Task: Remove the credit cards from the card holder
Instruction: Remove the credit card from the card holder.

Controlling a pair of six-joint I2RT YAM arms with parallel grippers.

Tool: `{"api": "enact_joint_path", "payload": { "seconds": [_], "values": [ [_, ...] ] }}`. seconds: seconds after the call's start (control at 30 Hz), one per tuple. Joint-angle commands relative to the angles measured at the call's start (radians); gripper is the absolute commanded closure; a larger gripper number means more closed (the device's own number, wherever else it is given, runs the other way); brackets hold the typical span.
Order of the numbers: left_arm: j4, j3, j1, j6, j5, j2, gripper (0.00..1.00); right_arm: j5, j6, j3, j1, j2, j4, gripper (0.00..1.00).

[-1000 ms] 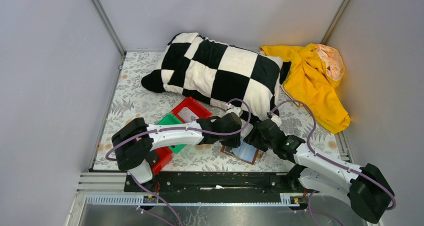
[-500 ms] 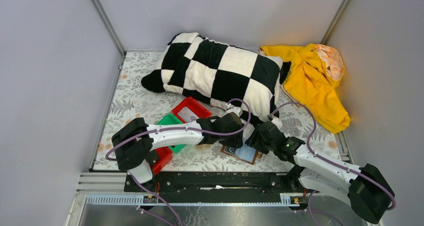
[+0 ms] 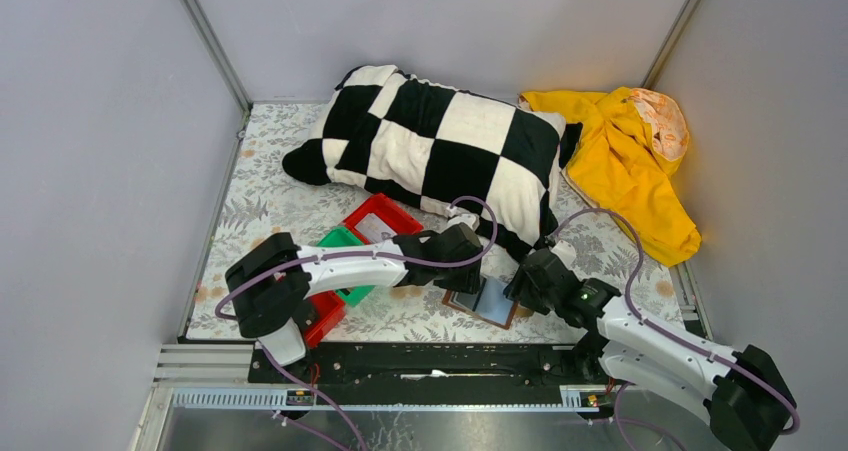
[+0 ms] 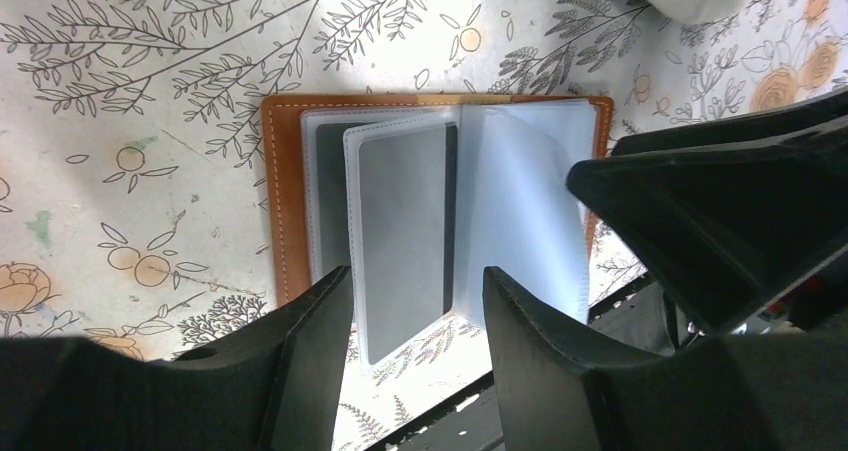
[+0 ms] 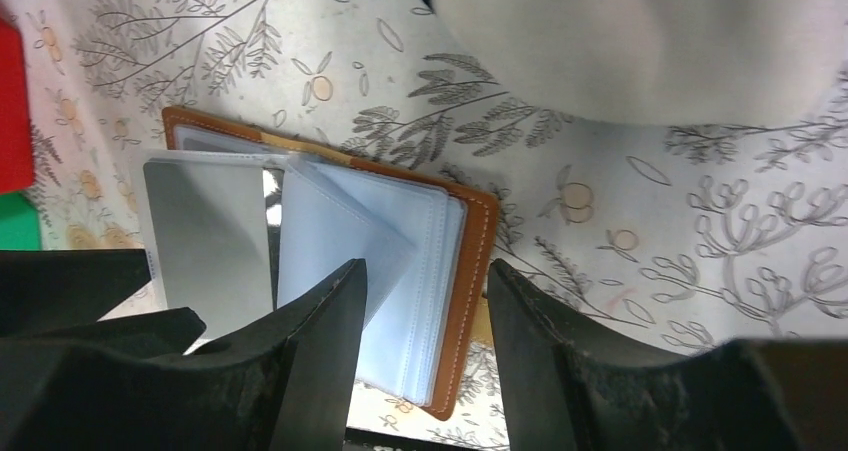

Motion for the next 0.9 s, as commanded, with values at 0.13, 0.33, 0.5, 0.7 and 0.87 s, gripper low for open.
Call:
{"api": "enact_joint_path", "payload": {
  "seconds": [0.13, 0.33, 0.5, 0.7, 0.87],
  "values": [
    [0.022, 0.014, 0.002, 0.008, 0.044, 0.049, 0.45, 0.118, -0.033, 0.064, 0.005, -0.07, -0.158, 0.44],
    [0.022, 0.016, 0.001, 0.007, 0.043, 0.06, 0.45, 0.11, -0.05, 0.123, 0.005, -0.081, -0.184, 0.4],
    [0.0, 0.011, 0.001, 0.004, -0.006, 0.026, 0.45, 0.022, -0.072, 0.172, 0.007, -0.066, -0.121, 0.4],
    [0.015, 0.003, 0.002, 0.01, -0.05, -0.051, 0.52, -0.125, -0.039, 0.131, 0.007, -0.01, 0.056, 0.52],
    [0.057, 0.002, 0.002, 0.016, 0.002, -0.029, 0.56, -0.22, 0.04, 0.043, 0.007, 0.042, 0.215, 0.75]
  ]
}}
